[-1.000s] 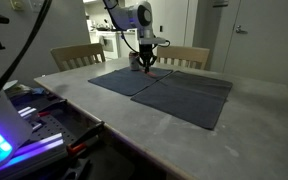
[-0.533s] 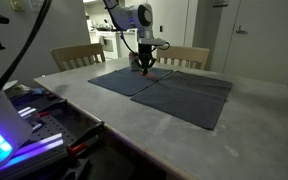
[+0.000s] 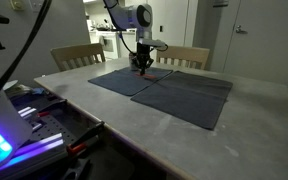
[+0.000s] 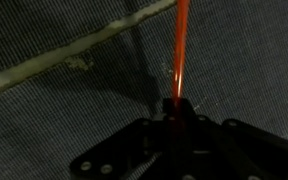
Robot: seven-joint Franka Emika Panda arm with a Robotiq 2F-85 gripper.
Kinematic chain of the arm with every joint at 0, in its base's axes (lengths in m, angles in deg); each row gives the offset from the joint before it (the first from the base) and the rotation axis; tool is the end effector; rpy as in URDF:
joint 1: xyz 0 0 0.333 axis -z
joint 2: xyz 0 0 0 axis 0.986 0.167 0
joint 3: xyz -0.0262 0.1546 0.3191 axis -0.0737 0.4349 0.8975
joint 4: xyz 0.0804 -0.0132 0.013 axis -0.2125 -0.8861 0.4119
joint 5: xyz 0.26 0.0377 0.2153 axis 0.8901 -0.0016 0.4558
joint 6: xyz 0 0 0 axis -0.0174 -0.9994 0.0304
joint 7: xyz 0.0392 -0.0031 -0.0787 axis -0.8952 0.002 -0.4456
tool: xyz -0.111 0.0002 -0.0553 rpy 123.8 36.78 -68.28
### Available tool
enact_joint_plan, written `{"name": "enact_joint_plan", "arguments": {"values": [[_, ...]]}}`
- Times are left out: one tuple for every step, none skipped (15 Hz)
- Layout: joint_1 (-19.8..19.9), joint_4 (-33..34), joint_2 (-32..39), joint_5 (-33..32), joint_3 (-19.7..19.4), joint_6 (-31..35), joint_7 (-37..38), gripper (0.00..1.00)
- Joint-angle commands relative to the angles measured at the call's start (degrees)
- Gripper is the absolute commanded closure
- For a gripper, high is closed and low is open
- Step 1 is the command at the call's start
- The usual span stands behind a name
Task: Put the orange straw in the can
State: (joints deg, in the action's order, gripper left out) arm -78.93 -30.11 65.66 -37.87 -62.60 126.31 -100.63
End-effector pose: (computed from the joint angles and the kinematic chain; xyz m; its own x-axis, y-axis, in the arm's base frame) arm 0.6222 0.0361 0.2184 0.3710 0.9085 -0.1925 0.9031 -0.4012 -0.1529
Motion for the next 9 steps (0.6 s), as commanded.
{"name": "enact_joint_plan", "arguments": {"values": [[1.36, -1.39, -1.25, 2.69, 1.47, -0.8, -2.61, 0.98], [1.18, -1.49, -1.2, 3.14, 1.59, -0.56, -2.71, 0.98], [0.87, -1.65, -1.19, 3.3, 1.61, -0.37, -2.71, 0.98], [0.65, -1.86, -1.21, 3.41, 1.69, -0.13, -2.51, 0.98], [0.29, -2.12, -1.28, 3.33, 1.69, -0.03, -2.05, 0.98], [0.13, -2.4, -1.31, 3.24, 1.75, 0.08, -1.83, 0.98], [0.07, -2.92, -1.43, 3.29, 1.75, 0.34, -1.33, 0.98], [0.07, -3.42, -1.54, 3.43, 1.65, 0.46, -0.64, 0.98], [0.24, -4.08, -1.68, 3.79, 1.43, 0.67, 0.31, 0.98]]}}
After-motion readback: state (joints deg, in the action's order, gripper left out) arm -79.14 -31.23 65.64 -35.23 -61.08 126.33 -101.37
